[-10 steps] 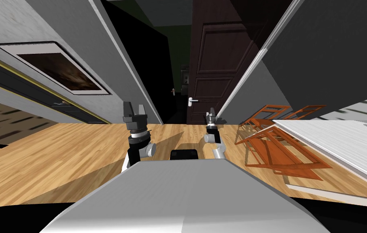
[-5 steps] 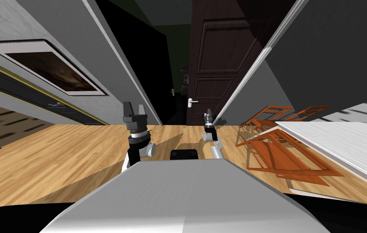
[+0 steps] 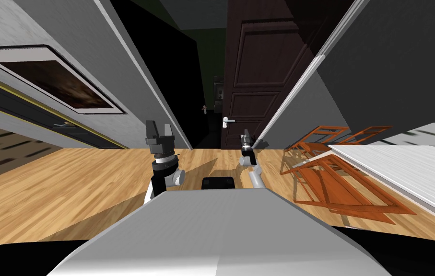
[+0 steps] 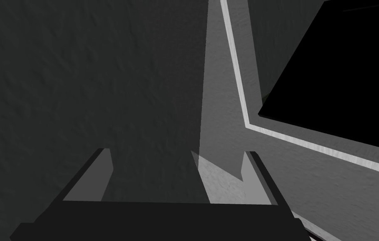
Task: Push the door open
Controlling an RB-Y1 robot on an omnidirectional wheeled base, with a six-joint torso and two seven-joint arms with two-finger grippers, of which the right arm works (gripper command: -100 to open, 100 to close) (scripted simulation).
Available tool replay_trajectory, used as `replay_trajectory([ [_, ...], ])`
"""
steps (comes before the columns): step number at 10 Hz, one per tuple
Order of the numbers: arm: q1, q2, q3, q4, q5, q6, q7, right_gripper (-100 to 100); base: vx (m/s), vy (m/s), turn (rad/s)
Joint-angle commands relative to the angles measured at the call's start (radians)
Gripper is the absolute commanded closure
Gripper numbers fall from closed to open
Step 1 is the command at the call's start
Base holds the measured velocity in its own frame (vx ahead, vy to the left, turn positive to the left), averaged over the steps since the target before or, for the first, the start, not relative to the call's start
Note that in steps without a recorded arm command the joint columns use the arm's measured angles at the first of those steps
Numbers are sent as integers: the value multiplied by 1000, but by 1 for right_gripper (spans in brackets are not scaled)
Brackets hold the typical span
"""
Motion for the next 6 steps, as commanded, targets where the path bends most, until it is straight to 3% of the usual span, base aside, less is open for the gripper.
replay_trajectory([
  [1, -24, 2, -2, 43, -4, -3, 6, -100, 52, -2, -7],
  [4, -78, 7, -8, 135, -14, 0, 20, -100, 98, -14, -8],
  [5, -78, 7, -8, 135, -14, 0, 20, -100, 73, -15, 0],
  [6, -96, 9, -10, 166, -17, 0, 24, -100, 54, -13, -5],
])
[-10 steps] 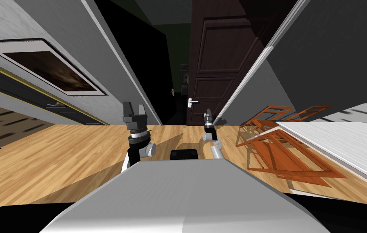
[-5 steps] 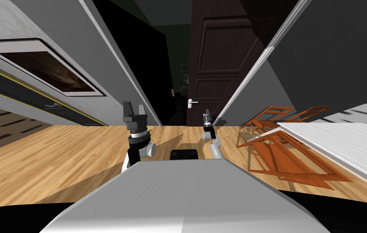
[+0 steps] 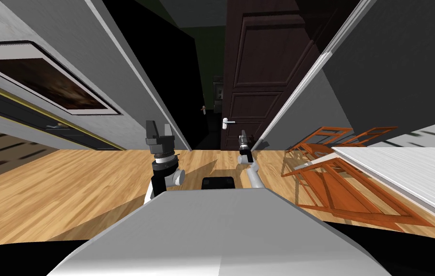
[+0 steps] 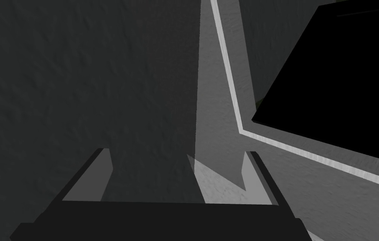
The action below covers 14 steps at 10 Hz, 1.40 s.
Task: Push the door open
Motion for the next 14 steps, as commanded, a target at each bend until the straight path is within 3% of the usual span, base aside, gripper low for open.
replay_trajectory([
  [1, -28, 3, -3, 49, -5, 0, 7, -100, 81, -4, -8],
  [5, -95, 14, -10, 162, -18, 3, 24, -100, 99, -6, -8],
  [6, -95, 14, -10, 164, -18, 3, 24, -100, 64, -25, 1],
  [14, -211, 46, -22, 363, -39, 9, 54, -100, 90, -8, -6],
])
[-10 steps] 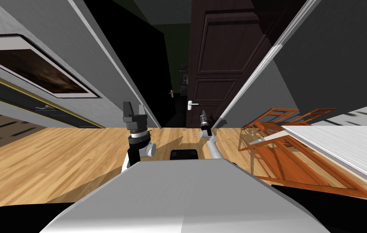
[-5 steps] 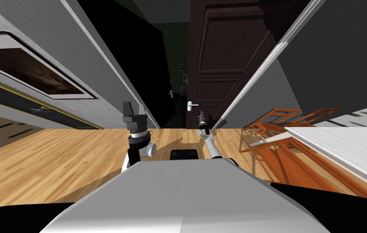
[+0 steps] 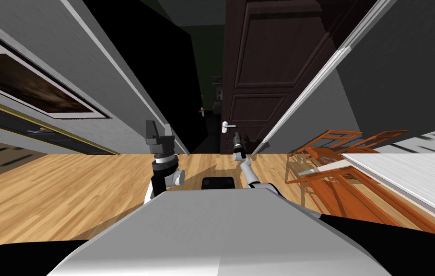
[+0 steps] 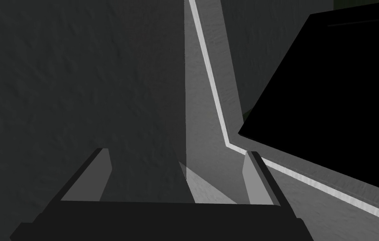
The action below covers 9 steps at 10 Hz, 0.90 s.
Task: Push the door open
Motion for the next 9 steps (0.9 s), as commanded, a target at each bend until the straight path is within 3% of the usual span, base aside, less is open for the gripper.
replay_trajectory([
  [1, -20, 8, -3, 33, -4, 4, 6, -100, 91, -14, -6],
  [9, -105, 46, -11, 178, -20, 9, 28, -100, 100, -4, -4],
])
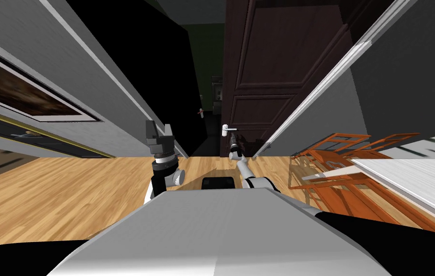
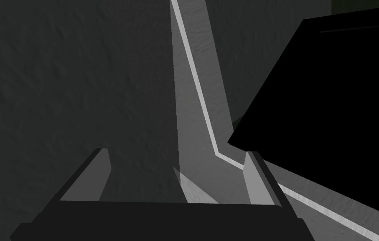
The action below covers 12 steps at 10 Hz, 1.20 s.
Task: Push the door open
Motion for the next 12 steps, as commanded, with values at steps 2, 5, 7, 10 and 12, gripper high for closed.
replay_trajectory([
  [2, -1, -30, -2, 5, 0, -2, 0, -100, 73, 6, 10],
  [5, -1, -59, -7, 10, -1, -6, -1, -100, 191, 1, 22],
  [7, -1, -59, -10, 14, -2, -8, -2, -100, 193, -3, 26],
  [10, -1, -24, -15, 20, -2, -12, -4, -100, 212, -5, 23],
  [12, -14, -38, -12, 47, -3, -26, -9, 100, 38, 0, 1],
])
